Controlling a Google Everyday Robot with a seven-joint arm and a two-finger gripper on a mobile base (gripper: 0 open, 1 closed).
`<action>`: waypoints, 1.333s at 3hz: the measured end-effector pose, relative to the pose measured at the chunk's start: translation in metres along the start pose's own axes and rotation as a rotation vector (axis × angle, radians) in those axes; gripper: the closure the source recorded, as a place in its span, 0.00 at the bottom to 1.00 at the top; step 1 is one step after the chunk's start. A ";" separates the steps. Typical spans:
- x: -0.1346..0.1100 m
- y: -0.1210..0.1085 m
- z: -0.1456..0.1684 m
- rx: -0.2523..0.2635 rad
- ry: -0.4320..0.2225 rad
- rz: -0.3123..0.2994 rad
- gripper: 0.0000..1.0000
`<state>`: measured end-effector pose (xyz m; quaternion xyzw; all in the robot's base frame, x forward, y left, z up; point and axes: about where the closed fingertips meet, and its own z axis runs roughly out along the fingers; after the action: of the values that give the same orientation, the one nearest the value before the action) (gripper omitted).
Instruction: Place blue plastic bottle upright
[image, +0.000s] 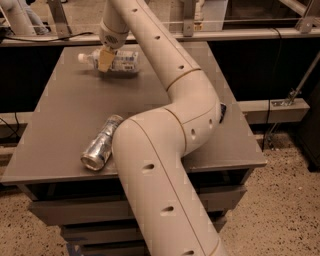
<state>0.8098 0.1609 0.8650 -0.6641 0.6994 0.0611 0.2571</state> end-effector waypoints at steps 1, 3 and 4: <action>-0.008 -0.005 -0.030 0.023 -0.085 0.000 1.00; -0.021 -0.018 -0.091 0.081 -0.308 0.044 1.00; -0.014 -0.022 -0.110 0.080 -0.456 0.119 1.00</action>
Offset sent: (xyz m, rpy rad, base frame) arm -0.0379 -0.0296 0.1077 0.3140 -0.1375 0.0269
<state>0.8000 0.1241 0.9717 -0.5801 0.6631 0.1966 0.4302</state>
